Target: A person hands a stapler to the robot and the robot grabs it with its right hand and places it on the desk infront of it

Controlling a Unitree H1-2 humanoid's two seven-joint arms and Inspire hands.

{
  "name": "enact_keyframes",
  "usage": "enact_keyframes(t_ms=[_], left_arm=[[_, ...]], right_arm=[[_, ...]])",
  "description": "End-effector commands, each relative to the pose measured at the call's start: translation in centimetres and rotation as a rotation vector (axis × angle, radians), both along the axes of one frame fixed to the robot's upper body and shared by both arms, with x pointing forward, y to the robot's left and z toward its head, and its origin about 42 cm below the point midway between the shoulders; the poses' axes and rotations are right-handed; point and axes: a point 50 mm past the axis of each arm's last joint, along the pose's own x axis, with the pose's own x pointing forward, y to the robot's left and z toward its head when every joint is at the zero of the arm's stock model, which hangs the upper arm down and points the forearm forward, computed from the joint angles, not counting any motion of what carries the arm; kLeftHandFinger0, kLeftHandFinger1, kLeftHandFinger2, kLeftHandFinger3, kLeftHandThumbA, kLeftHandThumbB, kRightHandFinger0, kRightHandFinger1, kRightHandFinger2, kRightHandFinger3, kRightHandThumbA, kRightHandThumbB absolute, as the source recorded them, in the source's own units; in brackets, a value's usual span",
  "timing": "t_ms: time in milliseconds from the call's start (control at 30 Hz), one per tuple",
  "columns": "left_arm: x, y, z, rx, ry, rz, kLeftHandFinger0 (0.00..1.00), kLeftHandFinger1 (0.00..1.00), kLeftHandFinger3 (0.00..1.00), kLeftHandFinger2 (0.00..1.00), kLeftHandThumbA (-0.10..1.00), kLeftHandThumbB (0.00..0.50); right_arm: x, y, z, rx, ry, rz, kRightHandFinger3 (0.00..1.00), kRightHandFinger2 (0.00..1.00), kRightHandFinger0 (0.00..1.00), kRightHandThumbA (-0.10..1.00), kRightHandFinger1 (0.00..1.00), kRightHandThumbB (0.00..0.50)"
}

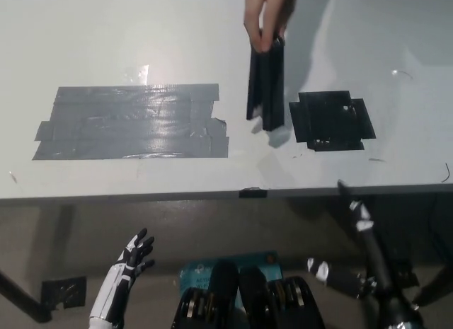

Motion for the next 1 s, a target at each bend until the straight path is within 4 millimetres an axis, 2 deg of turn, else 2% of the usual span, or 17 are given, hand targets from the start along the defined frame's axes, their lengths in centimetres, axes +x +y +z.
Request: enact_keyframes(t_ms=[0,133,233,267,367,467,667,700,800,900,967], left_arm=[[0.4,0.2,0.9,0.027,-0.054,-0.026,0.92,1.00,1.00,1.00,1.00,0.402],[0.4,0.0,1.0,0.025,-0.052,-0.028,0.93,1.00,1.00,1.00,1.00,0.404],[0.5,0.0,1.0,0.022,-0.047,-0.027,0.93,1.00,1.00,1.00,0.99,0.407],[0.5,0.0,1.0,0.022,-0.047,-0.026,0.93,1.00,1.00,1.00,0.99,0.407],[0.4,-0.1,1.1,0.024,-0.041,-0.038,0.91,1.00,1.00,1.00,0.97,0.422],[0.4,-0.2,1.0,0.029,-0.051,-0.043,0.87,1.00,1.00,0.99,0.95,0.418],[0.5,-0.2,1.2,0.035,-0.050,-0.047,0.88,0.99,1.00,0.98,0.96,0.433],[0.6,-0.2,1.2,0.032,-0.050,-0.048,0.88,0.99,1.00,0.98,0.95,0.433],[0.9,-0.1,1.4,0.032,-0.053,-0.045,0.87,0.99,0.99,0.98,0.92,0.434],[1.0,-0.1,1.5,0.043,-0.054,-0.043,0.86,0.97,0.98,0.97,0.92,0.451],[1.1,-0.2,1.6,0.049,-0.056,-0.048,0.86,0.97,0.99,0.97,0.91,0.438]], right_arm=[[2.0,0.2,4.4,0.041,-0.155,-0.026,1.00,1.00,1.00,0.96,1.00,0.182],[5.4,0.0,5.4,0.052,-0.153,-0.027,1.00,1.00,1.00,0.89,1.00,0.152],[8.0,0.3,6.3,0.065,-0.136,-0.035,1.00,1.00,1.00,0.90,1.00,0.170],[8.2,0.3,6.3,0.064,-0.135,-0.036,1.00,1.00,1.00,0.90,1.00,0.170],[11.0,0.3,6.6,0.030,-0.118,-0.066,1.00,1.00,1.00,0.91,1.00,0.168],[13.6,0.4,6.7,0.030,-0.097,-0.082,1.00,1.00,1.00,0.93,1.00,0.178],[17.2,0.4,6.6,0.076,-0.035,-0.085,1.00,1.00,1.00,0.93,1.00,0.191],[17.7,0.6,6.7,0.089,-0.028,-0.077,1.00,1.00,1.00,0.93,1.00,0.197],[18.7,1.5,7.2,0.119,-0.009,-0.044,1.00,1.00,1.00,1.00,1.00,0.284],[19.0,2.1,7.7,0.148,-0.011,-0.017,1.00,1.00,1.00,1.00,1.00,0.316],[19.3,2.6,8.1,0.175,0.003,0.002,1.00,1.00,1.00,1.00,1.00,0.345]])
